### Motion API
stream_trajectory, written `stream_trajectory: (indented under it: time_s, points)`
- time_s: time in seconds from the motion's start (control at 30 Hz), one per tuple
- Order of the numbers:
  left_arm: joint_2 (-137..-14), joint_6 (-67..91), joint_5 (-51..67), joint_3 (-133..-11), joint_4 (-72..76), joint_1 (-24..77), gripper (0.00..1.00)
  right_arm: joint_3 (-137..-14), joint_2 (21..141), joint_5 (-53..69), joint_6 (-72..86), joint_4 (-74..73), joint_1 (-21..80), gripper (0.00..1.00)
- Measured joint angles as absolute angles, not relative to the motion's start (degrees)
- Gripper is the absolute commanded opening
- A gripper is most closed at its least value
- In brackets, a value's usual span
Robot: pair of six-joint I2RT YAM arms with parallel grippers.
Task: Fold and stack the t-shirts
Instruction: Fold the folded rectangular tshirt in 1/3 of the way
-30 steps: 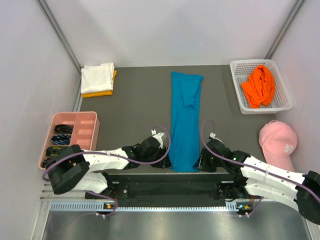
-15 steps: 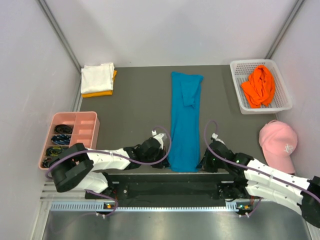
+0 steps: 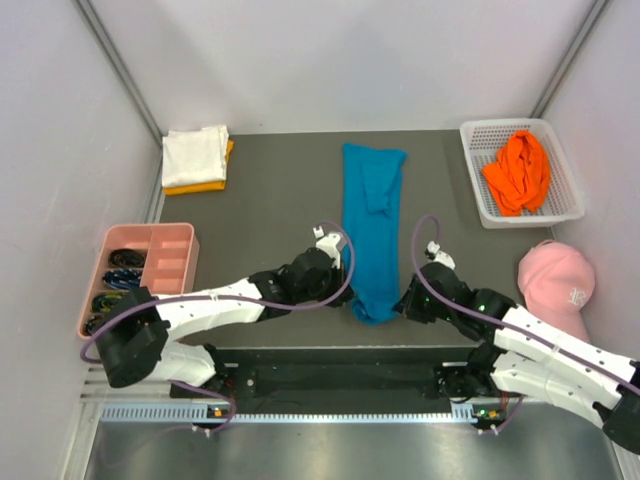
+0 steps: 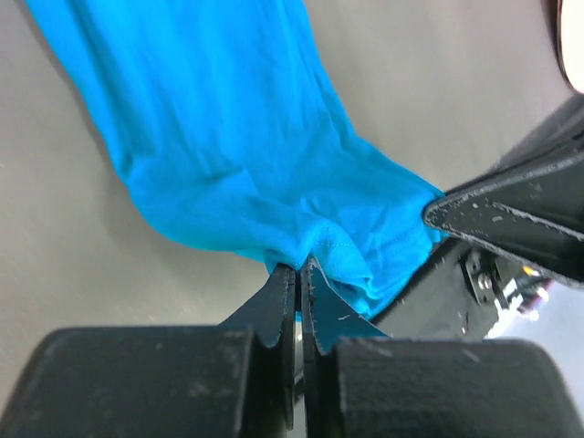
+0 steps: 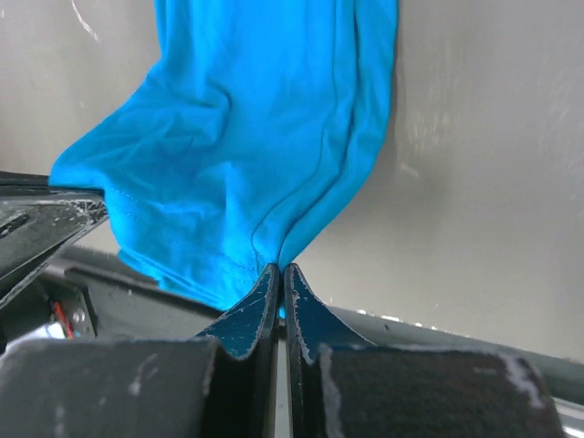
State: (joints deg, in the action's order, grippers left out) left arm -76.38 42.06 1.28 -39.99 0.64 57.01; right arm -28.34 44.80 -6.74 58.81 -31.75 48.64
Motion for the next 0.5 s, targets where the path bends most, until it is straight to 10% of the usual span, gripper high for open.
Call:
stream_trajectory:
  time_s: [0.5]
  points:
    - [-84.2, 34.0, 1.5, -51.3, -1.0, 42.2, 0.00, -42.3, 57.6, -9.8, 47.9, -26.2, 31.9, 0.00]
